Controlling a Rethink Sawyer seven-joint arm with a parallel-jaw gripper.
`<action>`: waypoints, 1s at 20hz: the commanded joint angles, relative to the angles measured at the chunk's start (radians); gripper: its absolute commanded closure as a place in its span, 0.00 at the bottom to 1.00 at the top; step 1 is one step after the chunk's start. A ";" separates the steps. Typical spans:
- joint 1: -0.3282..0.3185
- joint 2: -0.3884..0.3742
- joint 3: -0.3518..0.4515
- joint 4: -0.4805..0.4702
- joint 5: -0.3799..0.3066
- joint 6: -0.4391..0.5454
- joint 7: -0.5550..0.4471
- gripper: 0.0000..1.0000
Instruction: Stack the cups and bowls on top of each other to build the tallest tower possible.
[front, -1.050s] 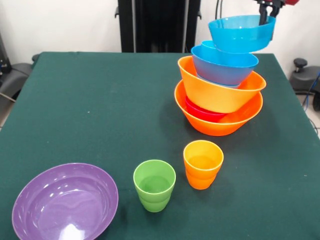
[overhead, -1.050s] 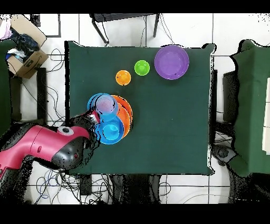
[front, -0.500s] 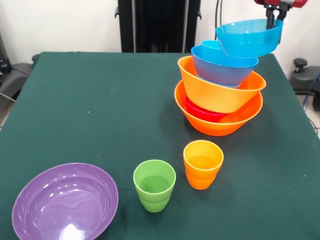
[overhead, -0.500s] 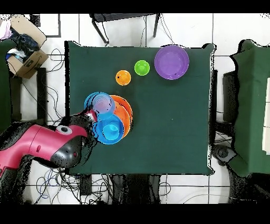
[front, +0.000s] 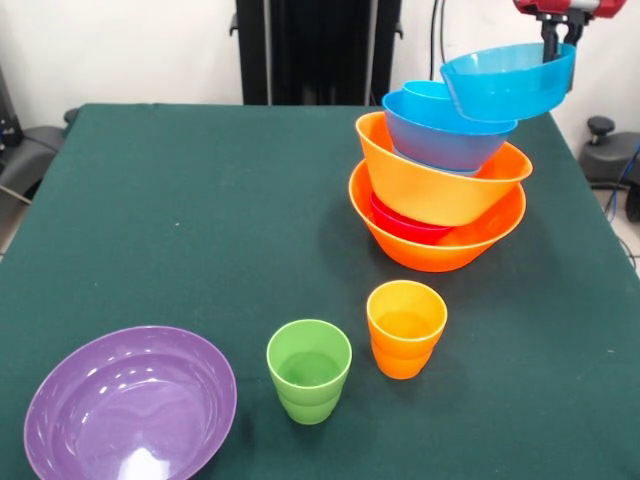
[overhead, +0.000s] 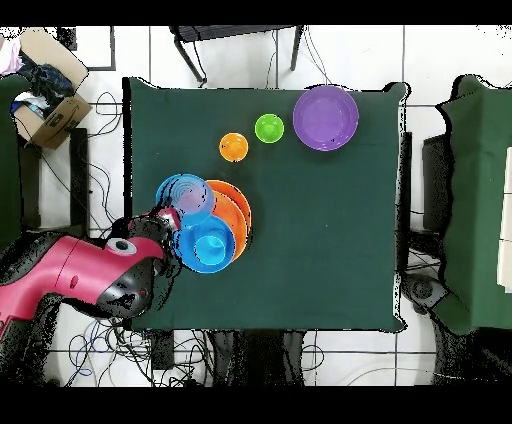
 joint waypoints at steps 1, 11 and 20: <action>-0.017 -0.008 0.158 -0.093 0.073 0.070 0.093 1.00; -0.021 0.008 0.155 -0.096 0.078 0.060 0.091 1.00; -0.021 0.051 0.149 -0.094 0.044 0.036 0.163 1.00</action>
